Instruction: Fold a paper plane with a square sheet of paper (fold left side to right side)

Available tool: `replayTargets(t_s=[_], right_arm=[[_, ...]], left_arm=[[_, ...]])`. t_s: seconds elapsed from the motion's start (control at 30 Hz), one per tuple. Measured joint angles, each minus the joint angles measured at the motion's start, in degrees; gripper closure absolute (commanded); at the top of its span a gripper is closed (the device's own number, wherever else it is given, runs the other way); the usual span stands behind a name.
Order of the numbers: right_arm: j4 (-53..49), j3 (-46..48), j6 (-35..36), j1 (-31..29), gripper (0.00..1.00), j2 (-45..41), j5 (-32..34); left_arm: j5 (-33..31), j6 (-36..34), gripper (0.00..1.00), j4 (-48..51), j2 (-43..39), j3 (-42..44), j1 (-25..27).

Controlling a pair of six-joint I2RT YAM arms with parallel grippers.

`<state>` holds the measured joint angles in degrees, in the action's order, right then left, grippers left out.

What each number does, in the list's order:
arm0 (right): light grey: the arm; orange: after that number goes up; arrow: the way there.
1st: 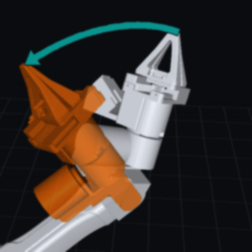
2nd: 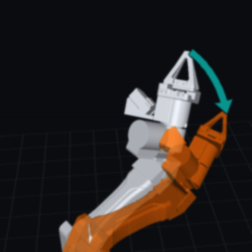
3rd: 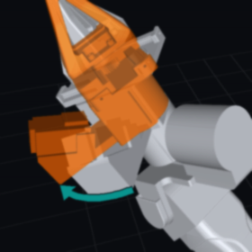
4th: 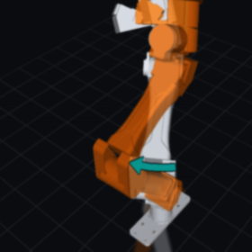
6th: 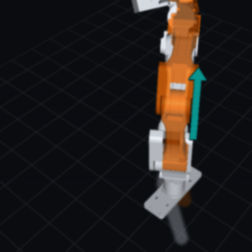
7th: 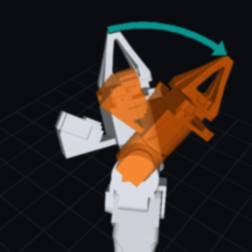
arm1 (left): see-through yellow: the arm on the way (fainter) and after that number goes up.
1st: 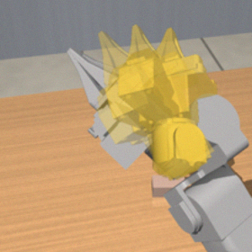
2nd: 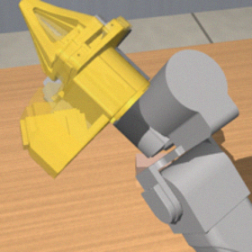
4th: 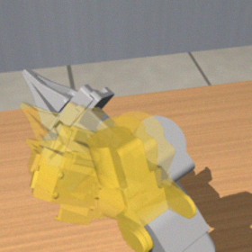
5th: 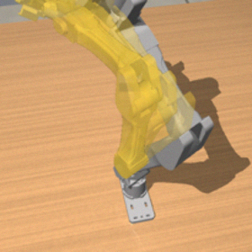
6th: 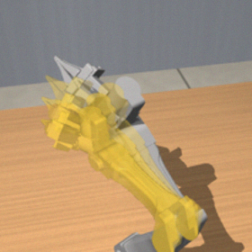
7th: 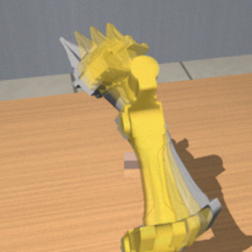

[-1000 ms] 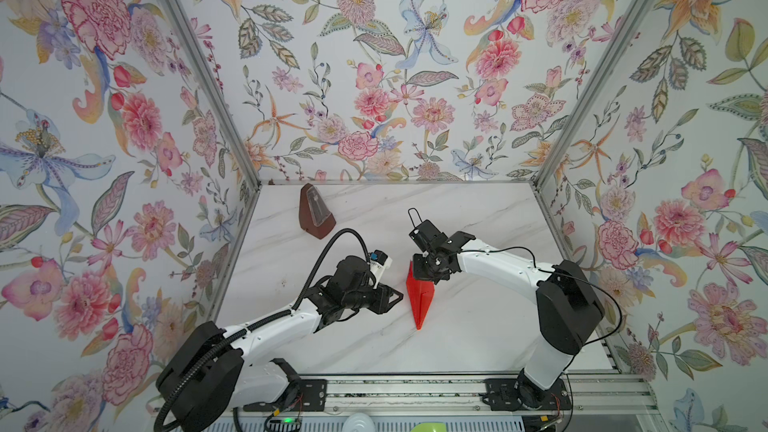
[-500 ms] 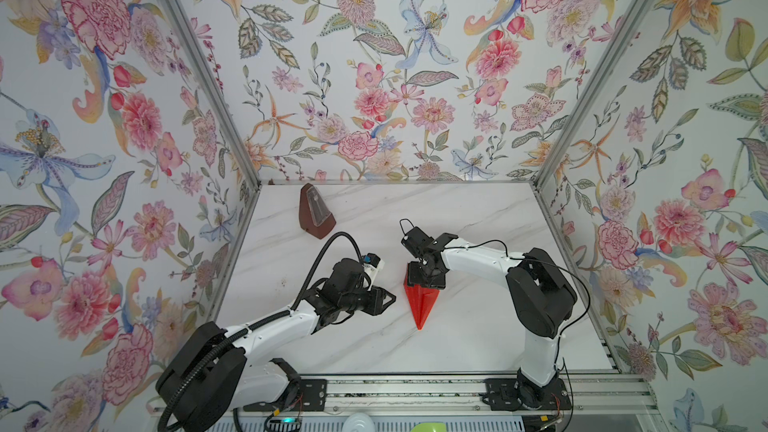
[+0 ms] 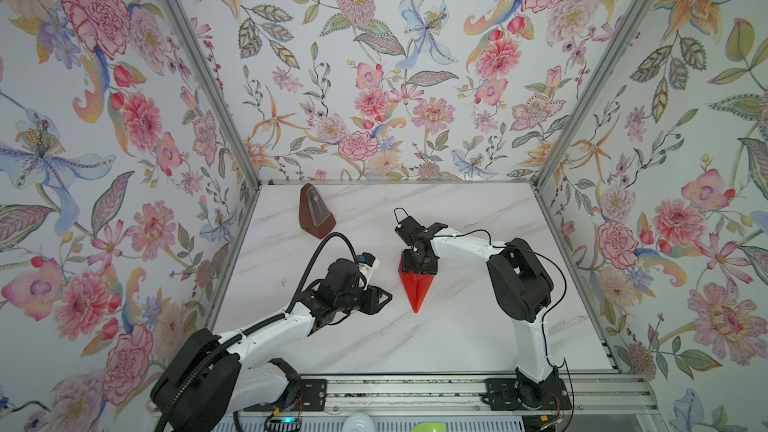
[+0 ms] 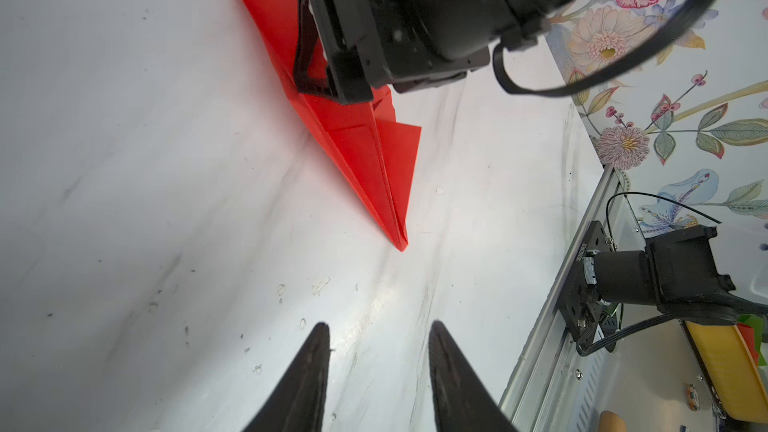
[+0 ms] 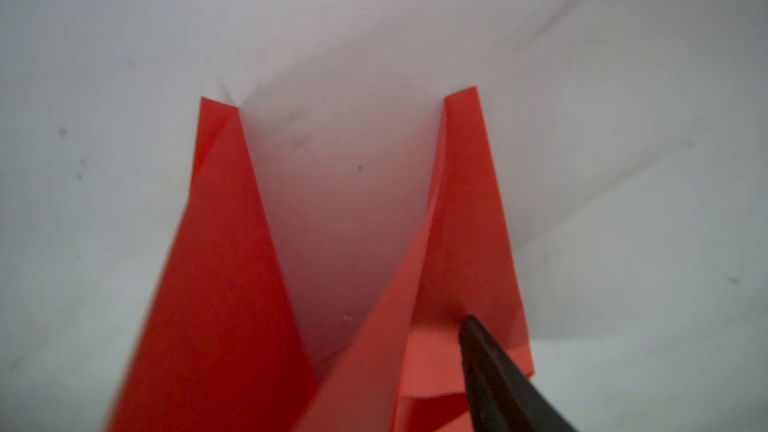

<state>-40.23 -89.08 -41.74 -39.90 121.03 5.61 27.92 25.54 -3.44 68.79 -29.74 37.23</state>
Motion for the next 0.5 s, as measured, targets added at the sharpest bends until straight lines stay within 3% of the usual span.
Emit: replayTargets(t_s=[0.5], right_arm=[[1.4, -31.5, 10.5, 8.7, 0.38, 20.4, 3.9]], left_arm=[[-15.5, 0.0, 0.54, 12.9, -11.8, 1.2, -2.2]])
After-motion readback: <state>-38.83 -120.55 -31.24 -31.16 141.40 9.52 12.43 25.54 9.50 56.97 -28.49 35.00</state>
